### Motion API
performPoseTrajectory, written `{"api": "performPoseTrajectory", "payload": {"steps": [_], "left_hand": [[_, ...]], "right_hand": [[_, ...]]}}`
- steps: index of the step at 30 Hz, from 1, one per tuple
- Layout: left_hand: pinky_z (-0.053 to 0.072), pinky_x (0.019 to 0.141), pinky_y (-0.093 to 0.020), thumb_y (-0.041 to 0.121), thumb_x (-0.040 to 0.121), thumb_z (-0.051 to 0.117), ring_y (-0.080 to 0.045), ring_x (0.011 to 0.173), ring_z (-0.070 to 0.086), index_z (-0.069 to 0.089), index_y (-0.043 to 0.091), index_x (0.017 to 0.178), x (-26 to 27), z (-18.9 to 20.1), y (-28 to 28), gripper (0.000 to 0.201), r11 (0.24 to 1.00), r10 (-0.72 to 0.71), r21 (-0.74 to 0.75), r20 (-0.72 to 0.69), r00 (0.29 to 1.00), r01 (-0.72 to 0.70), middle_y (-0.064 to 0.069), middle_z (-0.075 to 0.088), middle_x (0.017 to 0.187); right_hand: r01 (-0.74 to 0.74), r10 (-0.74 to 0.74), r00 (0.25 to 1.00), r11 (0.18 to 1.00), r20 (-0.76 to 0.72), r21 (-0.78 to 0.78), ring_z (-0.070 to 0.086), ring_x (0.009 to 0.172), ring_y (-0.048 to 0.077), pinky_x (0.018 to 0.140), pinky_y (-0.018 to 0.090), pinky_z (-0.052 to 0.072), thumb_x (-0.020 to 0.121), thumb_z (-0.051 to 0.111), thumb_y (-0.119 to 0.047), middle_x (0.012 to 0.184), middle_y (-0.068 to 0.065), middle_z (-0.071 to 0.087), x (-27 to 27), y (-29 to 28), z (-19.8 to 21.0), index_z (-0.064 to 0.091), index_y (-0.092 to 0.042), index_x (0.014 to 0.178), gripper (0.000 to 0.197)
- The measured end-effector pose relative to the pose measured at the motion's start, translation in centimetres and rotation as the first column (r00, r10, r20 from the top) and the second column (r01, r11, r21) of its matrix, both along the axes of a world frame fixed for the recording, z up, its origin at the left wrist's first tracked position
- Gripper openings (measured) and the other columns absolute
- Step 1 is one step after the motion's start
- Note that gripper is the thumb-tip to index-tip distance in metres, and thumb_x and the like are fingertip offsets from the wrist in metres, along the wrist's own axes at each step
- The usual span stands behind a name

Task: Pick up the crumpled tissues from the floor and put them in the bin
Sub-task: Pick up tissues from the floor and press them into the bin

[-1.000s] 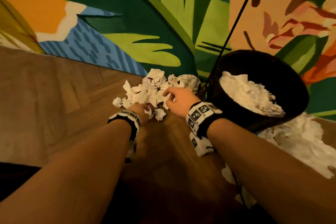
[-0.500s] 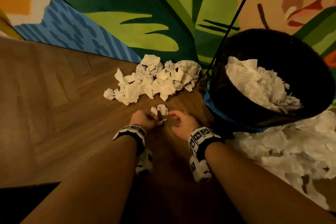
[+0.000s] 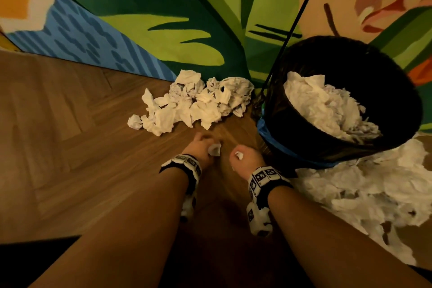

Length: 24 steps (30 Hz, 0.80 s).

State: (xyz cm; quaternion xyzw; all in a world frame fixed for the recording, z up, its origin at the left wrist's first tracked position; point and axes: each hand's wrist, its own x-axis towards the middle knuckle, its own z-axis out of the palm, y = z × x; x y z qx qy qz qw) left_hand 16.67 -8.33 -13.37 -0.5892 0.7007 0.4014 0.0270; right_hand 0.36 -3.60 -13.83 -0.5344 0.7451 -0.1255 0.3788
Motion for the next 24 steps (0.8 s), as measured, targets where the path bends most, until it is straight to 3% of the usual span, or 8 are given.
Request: {"api": "performPoseTrajectory", "payload": {"steps": [2, 7, 10, 12, 16, 19, 22, 24], "left_hand": [[0.040, 0.103, -0.032, 0.017, 0.092, 0.061, -0.025, 0.126, 0.049, 0.055, 0.019, 0.135, -0.7, -0.6, 1.0, 0.043, 0.993, -0.119, 0.017, 0.100, 0.988, 0.117, -0.008, 0.049, 0.141], [0.047, 0.095, -0.026, 0.023, 0.090, 0.063, -0.017, 0.108, 0.061, 0.072, 0.024, 0.108, -1.4, -1.0, 2.6, 0.020, 0.996, -0.067, 0.068, 0.027, 0.997, 0.065, 0.001, 0.067, 0.116], [0.048, 0.069, -0.017, 0.018, 0.090, 0.060, -0.008, 0.081, 0.061, 0.072, 0.035, 0.085, -1.4, -0.2, 1.4, 0.021, 0.992, 0.070, 0.112, -0.127, 0.989, -0.056, 0.010, 0.068, 0.093], [0.049, 0.066, -0.019, 0.013, 0.090, 0.057, -0.006, 0.075, 0.059, 0.068, 0.036, 0.080, -0.7, 0.6, -0.2, 0.027, 0.982, 0.184, 0.065, -0.165, 0.969, -0.175, 0.008, 0.066, 0.094], [0.053, 0.092, -0.038, 0.004, 0.080, 0.063, -0.024, 0.117, 0.055, 0.059, 0.034, 0.119, 3.5, 1.8, -4.6, 0.049, 0.803, 0.495, -0.316, -0.121, 0.861, -0.506, 0.001, 0.035, 0.147], [0.052, 0.093, -0.045, 0.011, 0.079, 0.069, -0.036, 0.129, 0.044, 0.035, 0.036, 0.144, 6.6, 1.8, -6.3, 0.078, 0.831, 0.543, -0.200, 0.084, 0.836, -0.519, 0.003, 0.003, 0.159], [0.046, 0.102, -0.047, 0.028, 0.081, 0.073, -0.036, 0.127, 0.047, 0.043, 0.025, 0.141, 7.8, 0.8, -6.1, 0.067, 0.897, 0.442, -0.122, 0.264, 0.857, -0.425, -0.008, 0.017, 0.154], [0.046, 0.102, -0.043, 0.034, 0.080, 0.075, -0.030, 0.117, 0.053, 0.057, 0.016, 0.124, 7.7, 0.2, -5.4, 0.051, 0.887, 0.460, -0.147, 0.203, 0.864, -0.438, -0.009, 0.039, 0.139]], "right_hand": [[0.051, -0.052, 0.997, 0.999, 0.059, 0.018, 0.065, 0.084, 0.022, 0.065, 0.026, 0.051, 0.084, 0.063, -0.015, 0.088, 0.002, 0.067, -0.6, 0.4, -0.5, 0.062, -0.026, 0.093, 0.015], [-0.169, 0.162, 0.984, 0.978, 0.069, 0.120, 0.045, 0.131, 0.028, 0.098, 0.035, 0.044, 0.089, 0.062, -0.012, 0.147, 0.004, 0.038, 0.0, 1.0, -1.3, 0.029, -0.045, 0.148, 0.075], [-0.195, 0.186, 0.976, 0.979, 0.112, 0.067, 0.055, 0.119, 0.024, 0.096, 0.031, 0.047, 0.090, 0.062, -0.011, 0.133, 0.004, 0.053, 0.6, 0.9, -1.4, 0.050, -0.033, 0.137, 0.053], [-0.140, 0.138, 0.988, 0.990, 0.062, 0.019, 0.058, 0.106, 0.020, 0.087, 0.028, 0.048, 0.090, 0.064, -0.015, 0.118, 0.001, 0.055, 0.5, 0.7, -1.1, 0.062, -0.024, 0.121, 0.033], [-0.070, 0.070, 0.997, 0.997, 0.024, -0.033, 0.056, 0.087, 0.017, 0.063, 0.020, 0.043, 0.084, 0.067, -0.013, 0.103, -0.002, 0.049, -0.4, 0.6, -0.8, 0.066, -0.021, 0.093, 0.012], [-0.038, 0.038, 0.998, 0.999, 0.045, -0.008, 0.056, 0.083, 0.018, 0.064, 0.024, 0.047, 0.082, 0.070, -0.014, 0.101, 0.000, 0.049, -1.1, 1.0, -1.0, 0.065, -0.020, 0.086, 0.009], [-0.031, 0.031, 0.999, 0.999, 0.019, 0.011, 0.051, 0.080, 0.013, 0.059, 0.020, 0.040, 0.082, 0.070, -0.017, 0.100, -0.001, 0.049, -1.7, 1.3, -1.5, 0.066, -0.020, 0.086, 0.007], [-0.025, 0.025, 1.000, 1.000, 0.016, 0.014, 0.053, 0.080, 0.014, 0.062, 0.020, 0.041, 0.082, 0.070, -0.016, 0.101, 0.000, 0.050, -1.8, 1.2, -1.5, 0.065, -0.022, 0.084, 0.008]]}}
